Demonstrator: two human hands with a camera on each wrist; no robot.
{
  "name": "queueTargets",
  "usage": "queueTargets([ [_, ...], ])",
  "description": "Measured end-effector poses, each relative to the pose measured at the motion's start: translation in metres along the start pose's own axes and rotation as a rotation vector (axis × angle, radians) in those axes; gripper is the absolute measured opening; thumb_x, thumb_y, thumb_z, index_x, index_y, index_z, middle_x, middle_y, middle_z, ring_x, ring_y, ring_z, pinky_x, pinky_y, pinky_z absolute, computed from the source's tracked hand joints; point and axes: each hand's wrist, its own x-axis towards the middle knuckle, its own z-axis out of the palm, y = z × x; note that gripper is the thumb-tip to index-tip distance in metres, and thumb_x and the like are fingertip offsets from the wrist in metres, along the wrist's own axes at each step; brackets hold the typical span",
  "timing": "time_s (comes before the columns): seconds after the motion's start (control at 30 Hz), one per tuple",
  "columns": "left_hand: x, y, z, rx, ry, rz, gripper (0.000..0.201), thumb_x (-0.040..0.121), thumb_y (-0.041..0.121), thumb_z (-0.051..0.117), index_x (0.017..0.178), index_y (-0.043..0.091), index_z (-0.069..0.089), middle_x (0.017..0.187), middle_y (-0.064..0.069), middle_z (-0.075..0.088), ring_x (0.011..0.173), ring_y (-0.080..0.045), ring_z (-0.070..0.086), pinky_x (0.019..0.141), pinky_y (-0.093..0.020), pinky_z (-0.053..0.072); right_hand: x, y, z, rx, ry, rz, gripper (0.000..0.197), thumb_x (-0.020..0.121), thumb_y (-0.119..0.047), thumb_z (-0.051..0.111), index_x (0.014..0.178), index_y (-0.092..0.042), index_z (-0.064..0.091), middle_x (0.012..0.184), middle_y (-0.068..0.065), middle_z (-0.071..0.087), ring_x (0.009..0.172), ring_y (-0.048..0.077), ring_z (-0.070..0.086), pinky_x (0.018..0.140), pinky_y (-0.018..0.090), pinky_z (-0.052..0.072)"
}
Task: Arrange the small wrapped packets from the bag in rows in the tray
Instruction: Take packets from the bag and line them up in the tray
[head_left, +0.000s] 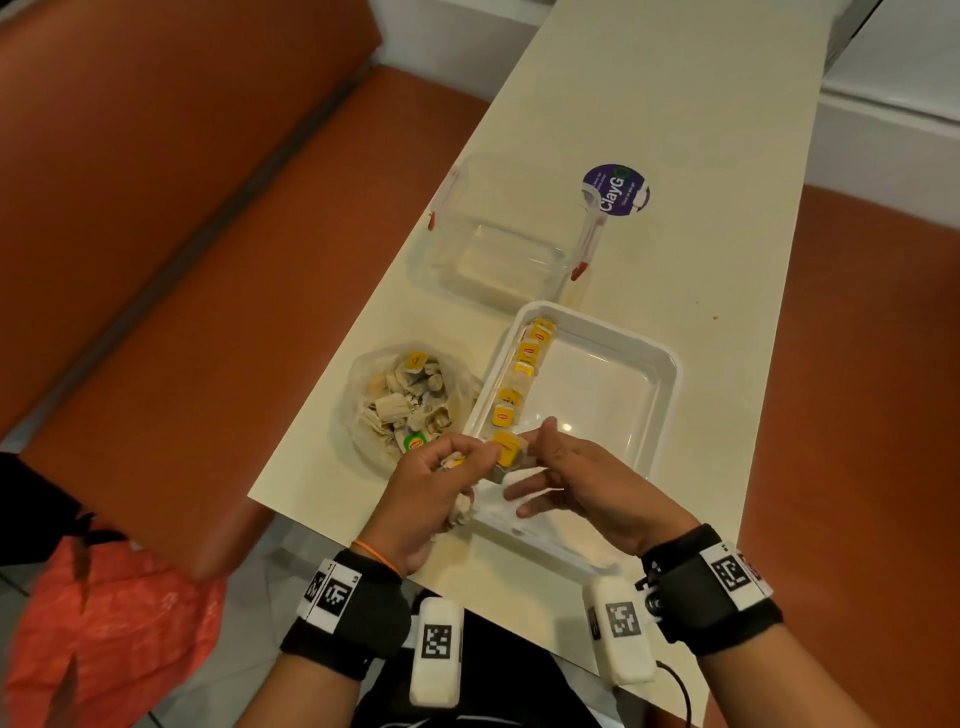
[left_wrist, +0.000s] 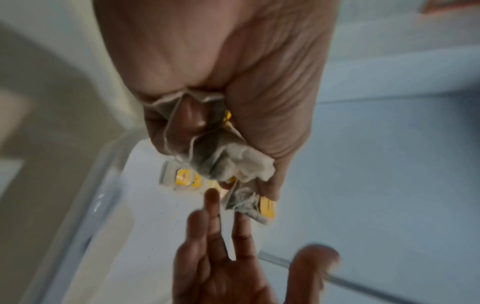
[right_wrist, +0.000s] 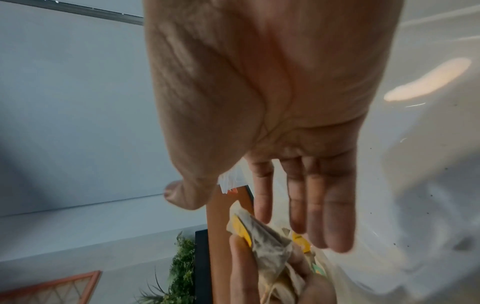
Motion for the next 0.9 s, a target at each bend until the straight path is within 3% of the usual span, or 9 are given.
queueTargets([
  [0.1, 0.005, -0.009, -0.001, -0.123, 0.066, -0.118, 0.041, 0.080, 0.044, 0.081, 0.101, 0.010, 0.073, 0.063, -0.002, 0.055, 0.046, -0.011, 0.043, 0.040, -0.018, 0.028, 0.004, 0.006, 0.006, -0.098, 0.076, -0.114, 0.049, 0.090, -0.050, 0.068, 0.121, -0.012, 0.072, 0.115, 0.010, 0.076, 0.107, 0.029, 0.073, 0.097, 0.045, 0.060],
  [0.2, 0.008, -0.015, -0.005, -0.049, 0.064, -0.144, 0.042, 0.087, 0.046, 0.078, 0.106, 0.008, 0.074, 0.064, 0.003, 0.061, 0.048, -0.009, 0.046, 0.041, -0.019, 0.029, 0.015, 0.012, 0.012, -0.148, 0.204, -0.155, 0.021, 0.090, -0.024, 0.080, 0.106, -0.010, 0.076, 0.100, 0.011, 0.078, 0.097, 0.030, 0.075, 0.089, 0.039, 0.063],
  [0.27, 0.008, -0.018, -0.009, -0.043, 0.019, -0.146, 0.049, 0.081, 0.052, 0.085, 0.109, 0.013, 0.077, 0.068, 0.002, 0.063, 0.049, -0.011, 0.045, 0.045, -0.021, 0.027, 0.022, 0.015, 0.014, -0.107, 0.267, -0.143, 0.018, 0.090, -0.017, 0.080, 0.103, -0.005, 0.076, 0.095, 0.015, 0.078, 0.089, 0.029, 0.076, 0.084, 0.036, 0.063],
  [0.37, 0.009, -0.019, -0.015, -0.020, -0.045, -0.157, 0.055, 0.068, 0.050, 0.093, 0.106, 0.012, 0.078, 0.075, -0.004, 0.061, 0.052, -0.013, 0.045, 0.047, -0.023, 0.031, 0.029, 0.019, 0.015, -0.030, 0.307, -0.113, 0.023, 0.089, -0.016, 0.081, 0.104, 0.000, 0.075, 0.094, 0.019, 0.078, 0.084, 0.026, 0.075, 0.081, 0.035, 0.063],
  [0.53, 0.011, -0.019, -0.019, 0.084, 0.048, -0.170, 0.026, 0.084, 0.032, 0.087, 0.096, 0.010, 0.080, 0.076, -0.005, 0.063, 0.050, -0.011, 0.049, 0.045, -0.020, 0.034, 0.034, 0.026, 0.013, -0.009, 0.300, -0.096, 0.021, 0.086, -0.010, 0.083, 0.103, 0.000, 0.077, 0.091, 0.018, 0.079, 0.080, 0.023, 0.076, 0.080, 0.035, 0.064],
  [0.73, 0.011, -0.020, -0.026, 0.100, 0.144, -0.156, 0.020, 0.085, 0.033, 0.085, 0.104, 0.026, 0.082, 0.078, 0.001, 0.072, 0.062, -0.015, 0.050, 0.051, -0.024, 0.035, 0.059, 0.040, 0.009, -0.087, 0.462, -0.069, 0.018, 0.080, -0.007, 0.087, 0.097, -0.004, 0.080, 0.086, 0.015, 0.079, 0.078, 0.023, 0.077, 0.076, 0.031, 0.064],
  [0.9, 0.010, -0.019, -0.035, 0.084, 0.162, -0.163, 0.013, 0.088, 0.030, 0.082, 0.100, 0.025, 0.083, 0.079, 0.002, 0.070, 0.052, -0.013, 0.038, 0.047, -0.021, 0.025, 0.086, 0.048, 0.002, -0.262, 0.571, -0.019, 0.014, 0.080, -0.007, 0.088, 0.091, -0.009, 0.079, 0.079, 0.012, 0.079, 0.067, 0.020, 0.074, 0.074, 0.028, 0.063],
])
